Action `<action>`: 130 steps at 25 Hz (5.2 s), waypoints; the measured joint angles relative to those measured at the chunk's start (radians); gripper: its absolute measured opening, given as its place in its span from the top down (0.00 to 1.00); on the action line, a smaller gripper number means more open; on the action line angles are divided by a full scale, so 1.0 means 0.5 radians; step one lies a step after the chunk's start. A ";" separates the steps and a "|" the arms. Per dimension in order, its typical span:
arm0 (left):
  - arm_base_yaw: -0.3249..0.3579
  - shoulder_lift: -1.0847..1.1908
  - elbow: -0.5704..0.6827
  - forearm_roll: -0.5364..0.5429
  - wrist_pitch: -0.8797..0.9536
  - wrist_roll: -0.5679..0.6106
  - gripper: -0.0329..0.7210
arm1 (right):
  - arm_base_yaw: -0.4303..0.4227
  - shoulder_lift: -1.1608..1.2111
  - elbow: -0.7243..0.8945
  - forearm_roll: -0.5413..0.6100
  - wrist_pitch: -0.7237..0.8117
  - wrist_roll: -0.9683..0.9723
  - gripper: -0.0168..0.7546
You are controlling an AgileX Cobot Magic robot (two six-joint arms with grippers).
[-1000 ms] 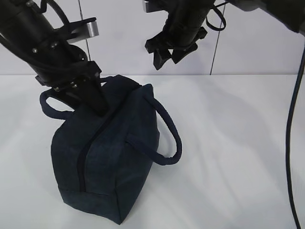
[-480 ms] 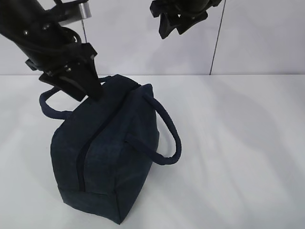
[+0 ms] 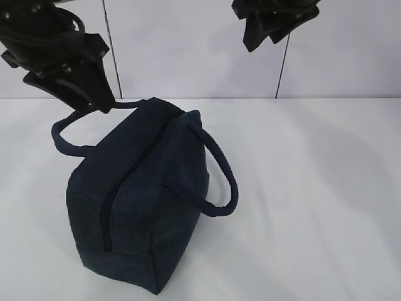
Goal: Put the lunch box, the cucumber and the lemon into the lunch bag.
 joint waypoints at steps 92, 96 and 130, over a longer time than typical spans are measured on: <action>0.000 -3.346 2.019 0.511 -0.209 -0.030 0.63 | 0.000 -3.878 3.047 -0.185 -0.216 0.026 0.52; 0.000 -3.346 2.019 0.511 -0.212 -0.030 0.63 | 0.000 -3.878 3.047 -0.185 -0.216 0.026 0.52; 0.757 -3.346 2.021 0.501 -0.217 -0.027 0.63 | -0.594 -3.878 3.047 -0.058 -0.218 0.073 0.52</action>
